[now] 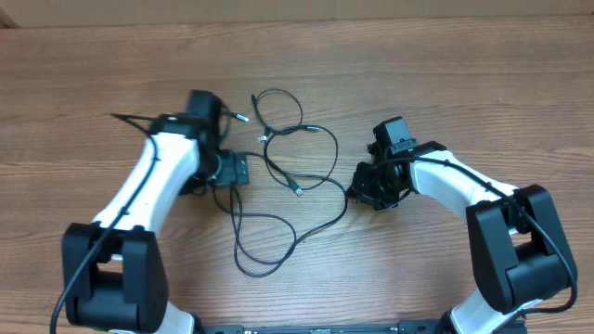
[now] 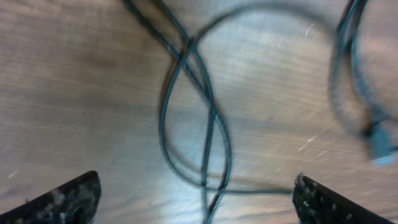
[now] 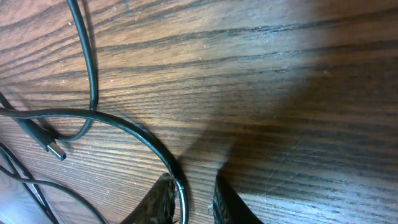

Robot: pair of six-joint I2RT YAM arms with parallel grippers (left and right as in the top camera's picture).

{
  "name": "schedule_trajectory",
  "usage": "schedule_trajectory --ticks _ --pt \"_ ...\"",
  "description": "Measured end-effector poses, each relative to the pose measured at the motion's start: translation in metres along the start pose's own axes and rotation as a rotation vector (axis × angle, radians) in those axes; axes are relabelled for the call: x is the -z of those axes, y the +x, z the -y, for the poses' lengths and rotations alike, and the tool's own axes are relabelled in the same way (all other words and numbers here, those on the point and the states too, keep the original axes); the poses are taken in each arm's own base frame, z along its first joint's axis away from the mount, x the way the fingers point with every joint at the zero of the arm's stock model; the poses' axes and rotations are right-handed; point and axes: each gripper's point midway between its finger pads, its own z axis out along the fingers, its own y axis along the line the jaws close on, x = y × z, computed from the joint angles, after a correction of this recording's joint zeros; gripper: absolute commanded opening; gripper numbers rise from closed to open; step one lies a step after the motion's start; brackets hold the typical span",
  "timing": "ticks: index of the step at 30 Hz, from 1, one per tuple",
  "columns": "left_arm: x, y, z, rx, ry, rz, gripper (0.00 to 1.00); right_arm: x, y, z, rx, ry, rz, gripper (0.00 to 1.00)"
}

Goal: Untangle cables

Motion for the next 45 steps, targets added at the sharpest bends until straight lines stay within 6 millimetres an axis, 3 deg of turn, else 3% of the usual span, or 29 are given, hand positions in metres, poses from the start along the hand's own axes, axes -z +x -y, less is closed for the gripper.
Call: schedule_trajectory --ticks 3,7,10,11,17,23,27,35,45 --pt "0.003 -0.012 0.010 0.045 0.142 0.019 0.69 0.000 0.000 0.000 0.000 0.000 0.000 0.20" --pt "0.008 -0.020 0.036 0.019 0.271 0.043 0.25 0.000 0.000 0.000 0.001 -0.001 0.000 0.19" --pt "0.009 -0.020 0.053 -0.021 0.302 0.055 0.06 0.000 0.000 0.000 0.000 0.001 0.001 0.13" --pt "0.009 -0.019 0.060 -0.047 0.308 0.060 0.05 0.000 -0.001 0.001 -0.003 0.008 0.005 0.04" --pt "0.004 -0.011 0.082 -0.115 0.311 0.056 0.04 0.000 -0.004 0.005 -0.004 0.030 0.020 0.04" --pt "-0.014 -0.001 0.093 -0.159 0.274 0.015 0.05 0.000 -0.004 0.006 -0.004 0.032 0.021 0.04" --pt "-0.030 0.004 0.092 -0.159 0.252 -0.026 0.08 0.000 -0.004 0.006 -0.003 0.032 0.021 0.04" --pt "-0.061 0.014 0.085 -0.142 0.214 -0.113 0.05 0.000 -0.004 0.006 -0.003 0.032 0.021 0.04" --pt "-0.071 0.026 0.078 -0.131 0.188 -0.180 0.05 0.000 -0.004 0.006 -0.004 0.032 0.021 0.04"
